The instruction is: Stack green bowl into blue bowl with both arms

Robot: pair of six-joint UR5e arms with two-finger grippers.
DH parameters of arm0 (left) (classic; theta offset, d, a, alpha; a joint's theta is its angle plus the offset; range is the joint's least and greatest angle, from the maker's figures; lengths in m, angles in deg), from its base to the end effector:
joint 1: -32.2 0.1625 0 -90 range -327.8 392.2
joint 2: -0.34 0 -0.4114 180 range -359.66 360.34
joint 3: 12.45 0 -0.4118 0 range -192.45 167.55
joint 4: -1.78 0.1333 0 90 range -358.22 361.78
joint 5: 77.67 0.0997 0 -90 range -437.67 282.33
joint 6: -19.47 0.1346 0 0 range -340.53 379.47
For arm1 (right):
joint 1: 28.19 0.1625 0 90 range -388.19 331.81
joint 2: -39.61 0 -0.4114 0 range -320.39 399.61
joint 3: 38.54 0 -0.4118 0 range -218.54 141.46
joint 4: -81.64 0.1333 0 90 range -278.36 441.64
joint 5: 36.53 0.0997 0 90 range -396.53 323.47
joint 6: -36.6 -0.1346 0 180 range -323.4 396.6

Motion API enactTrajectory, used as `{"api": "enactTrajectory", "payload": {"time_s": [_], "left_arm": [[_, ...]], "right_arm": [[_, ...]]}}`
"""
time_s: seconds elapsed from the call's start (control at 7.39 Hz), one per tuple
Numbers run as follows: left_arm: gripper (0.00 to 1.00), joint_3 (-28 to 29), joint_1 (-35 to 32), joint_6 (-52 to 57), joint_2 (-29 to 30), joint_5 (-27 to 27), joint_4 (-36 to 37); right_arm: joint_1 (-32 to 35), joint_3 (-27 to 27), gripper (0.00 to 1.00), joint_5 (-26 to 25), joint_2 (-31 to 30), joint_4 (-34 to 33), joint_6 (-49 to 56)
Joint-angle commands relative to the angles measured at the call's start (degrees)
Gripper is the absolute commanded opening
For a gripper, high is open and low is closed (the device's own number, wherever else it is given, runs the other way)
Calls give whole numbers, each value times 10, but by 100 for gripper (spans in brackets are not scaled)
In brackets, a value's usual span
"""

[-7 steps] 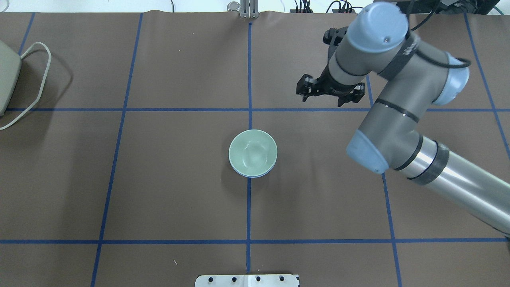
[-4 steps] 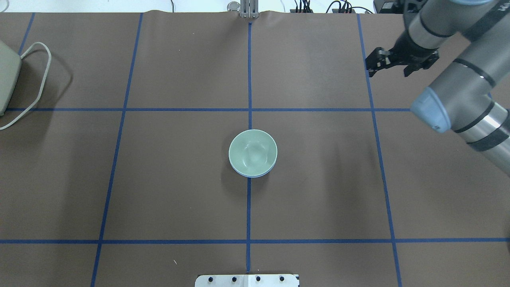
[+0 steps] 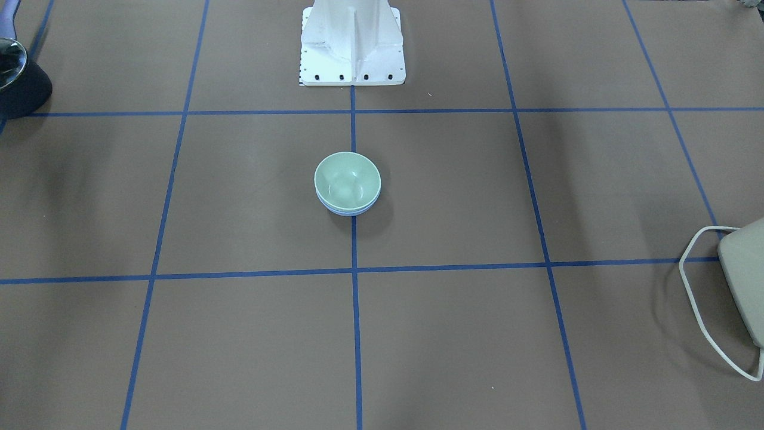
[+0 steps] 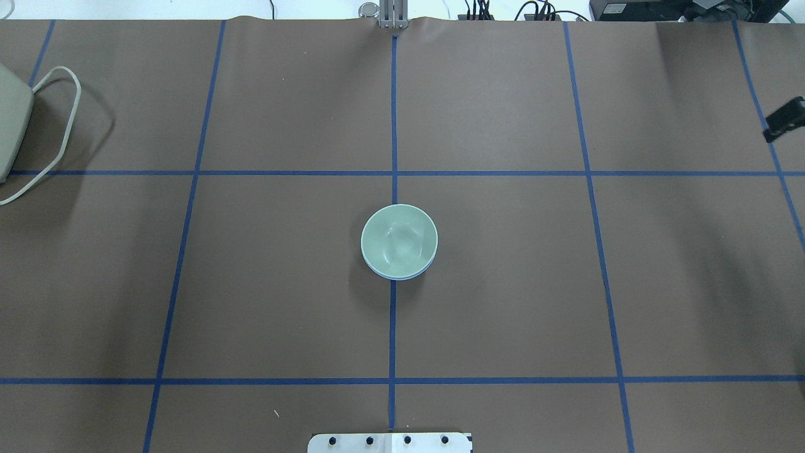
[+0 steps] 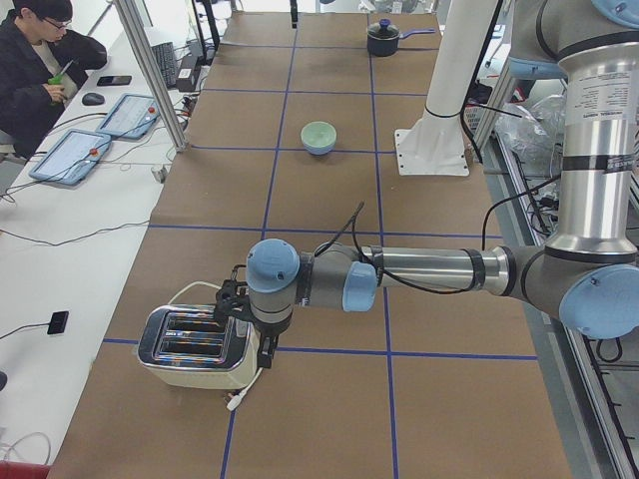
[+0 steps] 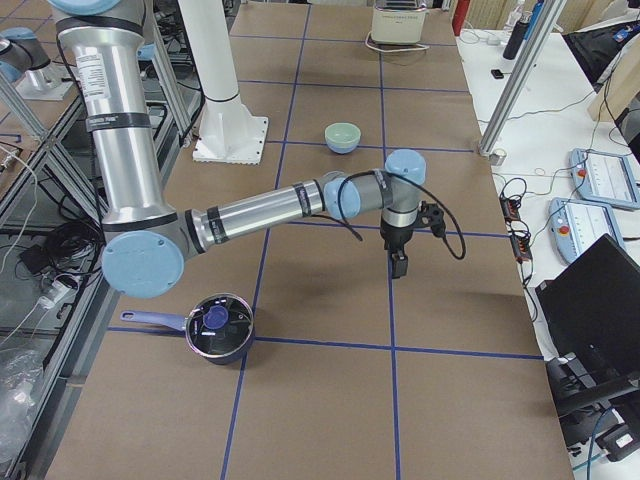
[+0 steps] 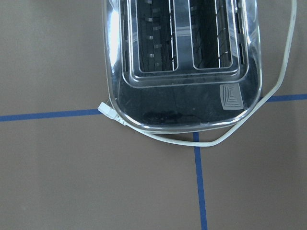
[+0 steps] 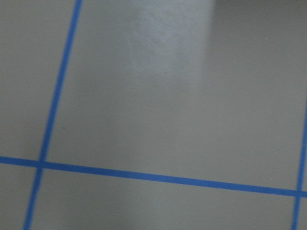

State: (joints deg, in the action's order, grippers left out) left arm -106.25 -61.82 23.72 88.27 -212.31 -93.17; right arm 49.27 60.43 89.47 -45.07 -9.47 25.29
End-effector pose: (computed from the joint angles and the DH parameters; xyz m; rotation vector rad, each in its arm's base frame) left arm -0.0742 -0.5030 0.6447 0.1665 0.7682 0.0492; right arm -0.0685 -0.5575 0.5538 0.0884 -0.6581 -0.0929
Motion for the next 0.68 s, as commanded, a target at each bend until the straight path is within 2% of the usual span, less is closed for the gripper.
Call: {"api": "enactTrajectory", "payload": {"time_s": [0.0,0.14,0.54], "left_arm": [[98,-4,3,0,6,1,0],[98,-9,3,0,4,3,-2],[98,-19,4,8,-2,-1,-1]], "right_arm": [[77,4,100,29,-99,4,40],[90,4,100,27,-121,4,40],[103,2,100,24,-128,4,40]]}}
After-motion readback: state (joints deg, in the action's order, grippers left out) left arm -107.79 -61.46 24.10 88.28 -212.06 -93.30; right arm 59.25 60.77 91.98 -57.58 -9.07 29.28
